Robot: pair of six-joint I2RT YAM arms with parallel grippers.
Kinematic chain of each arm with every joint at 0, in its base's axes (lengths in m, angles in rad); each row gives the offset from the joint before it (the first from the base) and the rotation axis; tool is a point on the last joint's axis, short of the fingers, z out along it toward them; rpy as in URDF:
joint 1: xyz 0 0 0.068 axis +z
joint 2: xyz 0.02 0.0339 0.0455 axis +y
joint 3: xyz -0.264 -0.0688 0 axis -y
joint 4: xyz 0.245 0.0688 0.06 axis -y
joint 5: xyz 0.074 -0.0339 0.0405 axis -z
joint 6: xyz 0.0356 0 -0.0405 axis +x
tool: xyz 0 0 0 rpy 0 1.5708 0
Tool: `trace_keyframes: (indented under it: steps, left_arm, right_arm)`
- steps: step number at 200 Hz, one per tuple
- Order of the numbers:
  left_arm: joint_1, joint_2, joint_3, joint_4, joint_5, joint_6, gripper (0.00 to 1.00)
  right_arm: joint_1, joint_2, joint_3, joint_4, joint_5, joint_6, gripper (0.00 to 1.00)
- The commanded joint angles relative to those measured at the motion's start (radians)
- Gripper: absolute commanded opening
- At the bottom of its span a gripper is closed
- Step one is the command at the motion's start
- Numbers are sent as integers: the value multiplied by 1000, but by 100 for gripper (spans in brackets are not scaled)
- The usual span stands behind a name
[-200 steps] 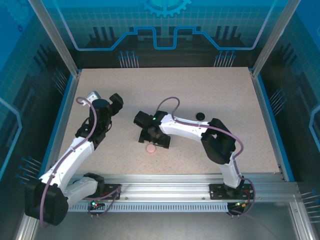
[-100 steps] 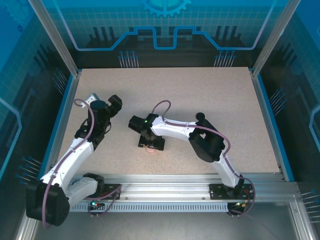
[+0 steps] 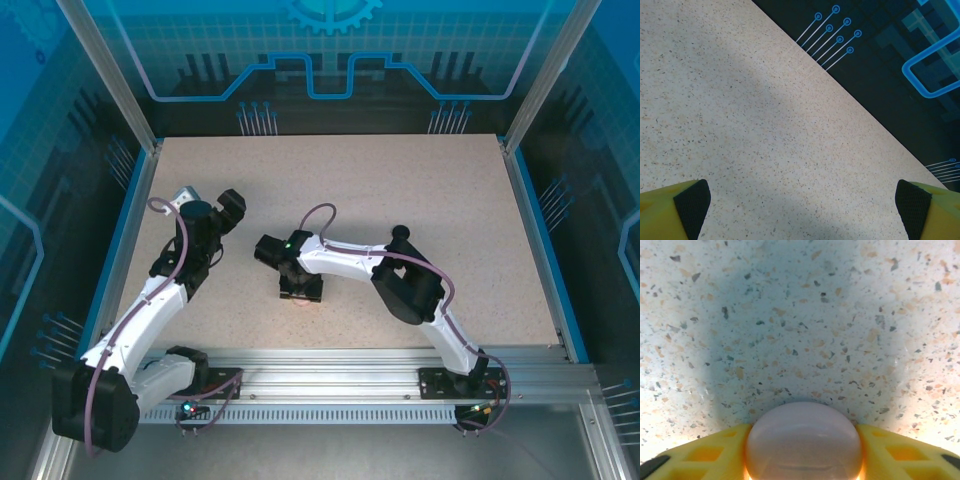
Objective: Insert the wireless bluetooth earbuds into the charging case
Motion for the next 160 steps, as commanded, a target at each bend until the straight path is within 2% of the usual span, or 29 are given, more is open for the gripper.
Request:
trace_keyframes:
  steps: [1, 23, 63, 96, 118, 160]
  left_arm:
    - [11, 7, -15, 20, 28, -15, 99]
    - [12, 12, -14, 21, 51, -25, 99]
    - [11, 8, -50, 96, 127, -65, 99]
    - [7, 23, -120, 245, 245, -86, 99]
    - [-16, 63, -124, 302, 323, -76, 99]
    - [-152, 152, -139, 474, 395, -24, 99]
  right_arm:
    - [10, 8, -3, 15, -1, -3, 43]
    - [3, -36, -48, 60, -2, -7, 36]
    - [-51, -219, -194, 125, 40, -28, 35]
    - [-177, -400, -350, 217, 17, -49, 36]
    - [-278, -468, -409, 288, -30, -66, 36]
    - [-429, -489, -420, 405, -156, -33, 36]
